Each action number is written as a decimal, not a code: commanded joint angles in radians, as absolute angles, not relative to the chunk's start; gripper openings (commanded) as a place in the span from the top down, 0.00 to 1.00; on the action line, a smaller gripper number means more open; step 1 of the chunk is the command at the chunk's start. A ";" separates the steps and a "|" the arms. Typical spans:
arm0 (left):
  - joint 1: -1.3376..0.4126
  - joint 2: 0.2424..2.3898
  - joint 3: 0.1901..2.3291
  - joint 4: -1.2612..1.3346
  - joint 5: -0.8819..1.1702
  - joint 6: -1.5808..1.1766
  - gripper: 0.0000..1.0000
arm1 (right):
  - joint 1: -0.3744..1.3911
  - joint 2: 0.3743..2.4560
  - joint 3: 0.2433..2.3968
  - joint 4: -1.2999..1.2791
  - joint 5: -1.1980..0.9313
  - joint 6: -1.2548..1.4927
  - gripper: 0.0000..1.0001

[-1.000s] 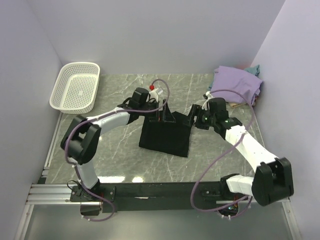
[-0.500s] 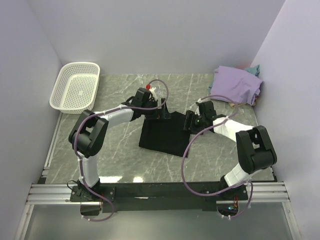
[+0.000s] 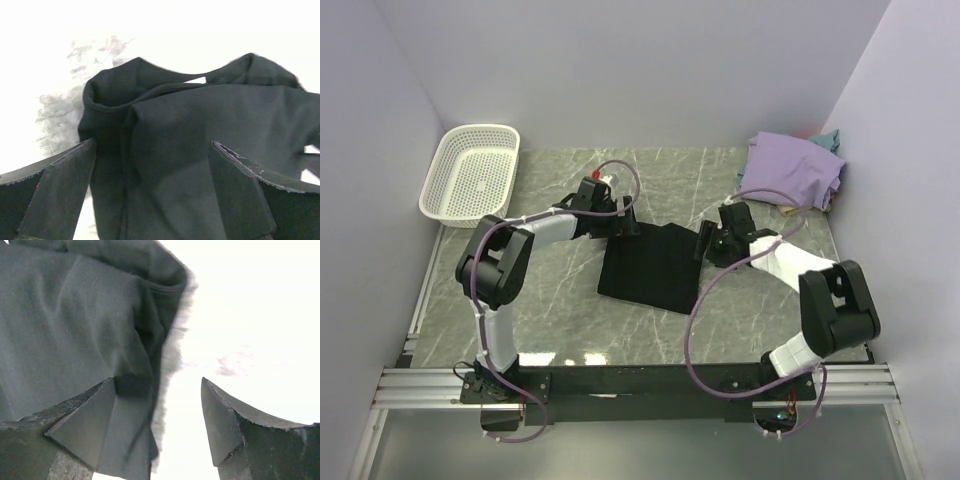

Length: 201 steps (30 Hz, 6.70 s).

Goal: Fold and stack the t-shirts
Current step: Fold the tshirt, then neatly place the folded tshirt to the corner

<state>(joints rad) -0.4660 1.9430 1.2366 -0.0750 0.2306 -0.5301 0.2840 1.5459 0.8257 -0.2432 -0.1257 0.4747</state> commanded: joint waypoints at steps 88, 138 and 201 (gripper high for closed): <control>-0.588 1.897 1.249 -0.597 -0.474 -0.600 0.00 | 0.347 1.384 0.904 -0.344 0.103 0.433 0.16; -0.583 1.083 1.296 -0.476 -0.144 -0.568 0.01 | 0.132 1.403 0.710 -0.121 -0.340 0.416 0.14; -0.535 1.183 1.223 -0.367 0.029 -0.531 0.01 | 0.028 2.023 1.867 -0.218 0.253 0.558 1.00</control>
<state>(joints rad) -0.5396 1.1740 1.1931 -0.4149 -0.0032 -0.5594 0.0463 2.0117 1.8553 -0.2264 0.0208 0.5594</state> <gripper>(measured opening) 0.995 0.180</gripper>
